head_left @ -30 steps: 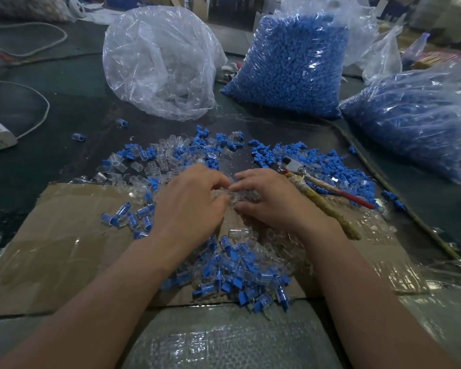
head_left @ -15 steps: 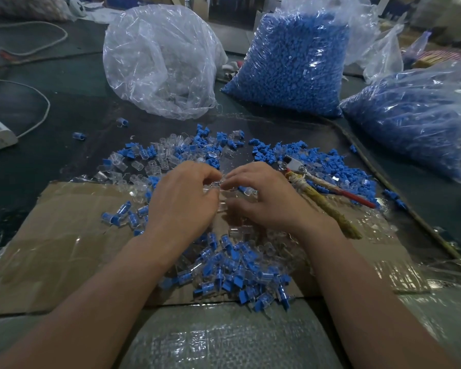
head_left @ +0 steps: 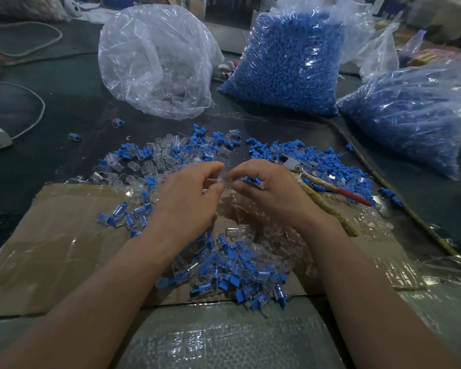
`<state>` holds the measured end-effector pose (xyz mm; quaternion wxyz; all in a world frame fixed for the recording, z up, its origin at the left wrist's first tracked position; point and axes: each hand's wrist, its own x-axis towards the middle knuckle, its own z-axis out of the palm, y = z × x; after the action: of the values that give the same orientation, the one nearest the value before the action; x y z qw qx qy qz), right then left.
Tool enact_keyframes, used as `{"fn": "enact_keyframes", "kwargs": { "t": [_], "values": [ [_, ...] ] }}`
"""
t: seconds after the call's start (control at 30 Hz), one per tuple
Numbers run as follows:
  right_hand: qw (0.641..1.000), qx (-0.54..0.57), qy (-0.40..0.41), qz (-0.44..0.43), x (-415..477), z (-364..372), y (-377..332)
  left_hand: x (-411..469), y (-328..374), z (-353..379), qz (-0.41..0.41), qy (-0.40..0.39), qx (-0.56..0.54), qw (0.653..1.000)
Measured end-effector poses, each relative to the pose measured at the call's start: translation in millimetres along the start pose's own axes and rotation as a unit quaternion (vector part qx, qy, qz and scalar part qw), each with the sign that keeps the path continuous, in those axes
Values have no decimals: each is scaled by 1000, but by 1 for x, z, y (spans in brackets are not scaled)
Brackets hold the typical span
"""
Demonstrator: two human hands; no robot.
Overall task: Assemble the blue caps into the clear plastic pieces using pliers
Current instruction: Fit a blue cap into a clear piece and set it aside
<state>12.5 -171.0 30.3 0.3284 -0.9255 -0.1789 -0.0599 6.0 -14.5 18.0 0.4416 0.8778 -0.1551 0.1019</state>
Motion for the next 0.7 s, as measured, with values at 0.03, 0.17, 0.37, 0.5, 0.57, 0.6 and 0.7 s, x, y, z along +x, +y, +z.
{"fn": "enact_keyframes", "kwargs": {
  "t": [0.03,0.17,0.37,0.5,0.57,0.6,0.7],
  "values": [
    [1000,13,1,0,0,0,-1,0,0,-1,-11,-1,-20,1000],
    [998,62,11,14,-1,2,1,2,0,-7,-39,4,-119,992],
    [996,-39,60,56,4,3,12,3,2,-10,-63,37,-184,980],
    [983,-172,-41,40,6,7,20,2,2,-10,-61,36,-189,979],
    [980,-191,-43,36,8,10,21,2,2,-9,-59,36,-187,980],
    [980,-194,-33,38,9,10,21,3,1,-9,-59,37,-187,980],
    [975,-219,-21,35,10,10,22,3,2,-9,-59,43,-186,980]
  ]
}}
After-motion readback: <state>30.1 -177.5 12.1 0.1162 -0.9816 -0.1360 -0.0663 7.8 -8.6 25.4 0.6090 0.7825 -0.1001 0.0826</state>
